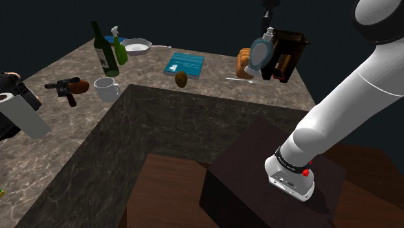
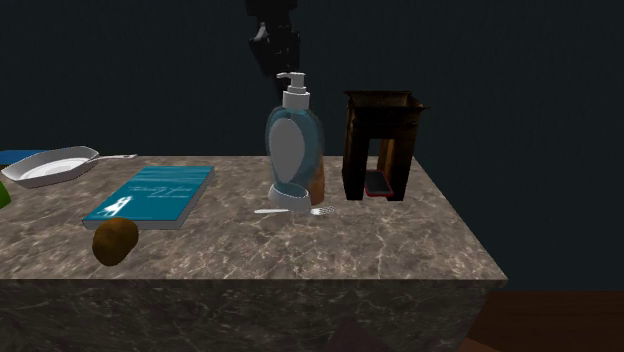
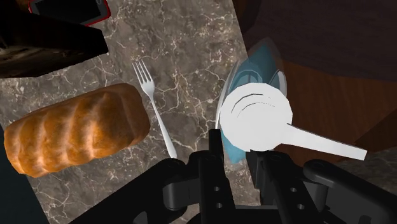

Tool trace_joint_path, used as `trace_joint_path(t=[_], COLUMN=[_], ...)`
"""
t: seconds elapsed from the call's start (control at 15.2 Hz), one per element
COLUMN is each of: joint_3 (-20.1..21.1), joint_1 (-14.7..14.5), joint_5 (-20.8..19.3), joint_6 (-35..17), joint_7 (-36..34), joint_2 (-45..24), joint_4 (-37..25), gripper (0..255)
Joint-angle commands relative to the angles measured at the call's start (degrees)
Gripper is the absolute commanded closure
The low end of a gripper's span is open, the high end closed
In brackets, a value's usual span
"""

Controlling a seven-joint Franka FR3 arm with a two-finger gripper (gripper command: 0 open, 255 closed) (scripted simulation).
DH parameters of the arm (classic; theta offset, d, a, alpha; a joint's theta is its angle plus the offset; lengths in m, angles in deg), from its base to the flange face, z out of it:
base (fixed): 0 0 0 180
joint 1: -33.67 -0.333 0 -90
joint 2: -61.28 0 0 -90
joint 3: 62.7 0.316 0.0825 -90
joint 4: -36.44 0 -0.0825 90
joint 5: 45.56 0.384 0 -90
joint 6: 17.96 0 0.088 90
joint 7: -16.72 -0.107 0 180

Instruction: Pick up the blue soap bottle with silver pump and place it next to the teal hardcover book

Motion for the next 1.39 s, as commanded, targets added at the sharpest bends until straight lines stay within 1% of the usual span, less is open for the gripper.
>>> trace_joint_path(t=[0.0,0.73,1.32], joint_3=[0.0,-0.39,-1.29], joint_1=[-0.01,0.12,0.88], joint_5=[0.12,1.23,2.9], joint_6=[1.57,10.56,18.82], joint_7=[0.26,2.2,4.58], joint_2=[-0.31,-3.65,-8.47], joint_4=[-1.87,-14.09,-26.93], gripper=[255,255,255])
